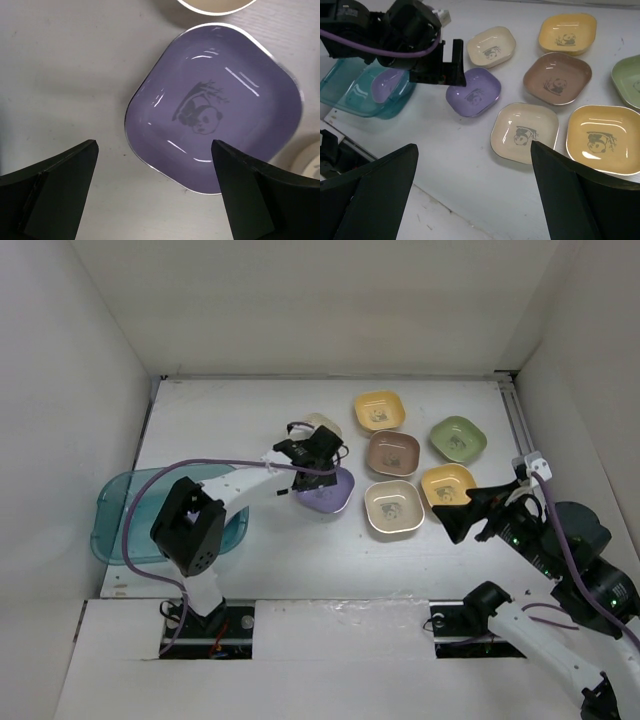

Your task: Place the plates into the plastic bin on the countertop

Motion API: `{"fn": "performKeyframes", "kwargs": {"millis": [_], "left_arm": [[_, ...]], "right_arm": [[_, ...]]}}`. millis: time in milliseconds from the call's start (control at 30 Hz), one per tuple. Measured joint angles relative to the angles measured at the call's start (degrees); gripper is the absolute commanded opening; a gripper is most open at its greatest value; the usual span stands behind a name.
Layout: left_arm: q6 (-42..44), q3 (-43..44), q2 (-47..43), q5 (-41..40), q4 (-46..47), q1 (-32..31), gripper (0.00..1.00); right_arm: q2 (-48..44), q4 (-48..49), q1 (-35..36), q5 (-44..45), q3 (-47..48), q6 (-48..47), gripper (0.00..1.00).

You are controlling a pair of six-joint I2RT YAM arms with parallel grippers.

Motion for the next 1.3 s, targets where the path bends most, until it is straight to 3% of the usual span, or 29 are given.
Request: {"fn": "performKeyframes", "kwargs": {"millis": [200,367,433,600,733,867,1067,1300], "left_arm": [[-1.0,-7.4,-0.1,0.3,3.0,0.3,0.85],[-1.8,-11.7,0.0,1.5,7.6,1.6,0.58],[-2.5,-13.0,0.0,1.7,9.0,2.0,0.36],[-3.4,-16.1,-0.1,1.7,11.7,2.3,0.25],[-4.7,-18.0,-2.8,1.8,13.3,2.3,0.00],[-5.6,-19.2,-8.3,1.7,12.7,2.3,0.00],[-5.6,-19.2,-18.2,-0.4,4.4,3.6,0.00],[-4.1,-13.7,-29.5,-1.9,-1.7,17.0,0.00]], "right_arm": [[0.0,0.0,0.0,0.2,0.0,0.0,1.00],[0.0,0.0,0.0,0.1,0.0,0.2,1.00],[0.0,0.0,0.0,0.1,0.0,0.5,1.00],[0.1,0.0,0.0,0.1,0.0,0.9,1.00],[0.1,0.1,0.0,0.1,0.0,0.9,1.00],[0.1,0.2,0.0,0.1,0.0,0.9,1.00],[0.1,0.2,0.0,0.1,0.0,0.9,1.00],[0.1,0.3,0.0,-0.3,0.0,0.9,1.00]]}}
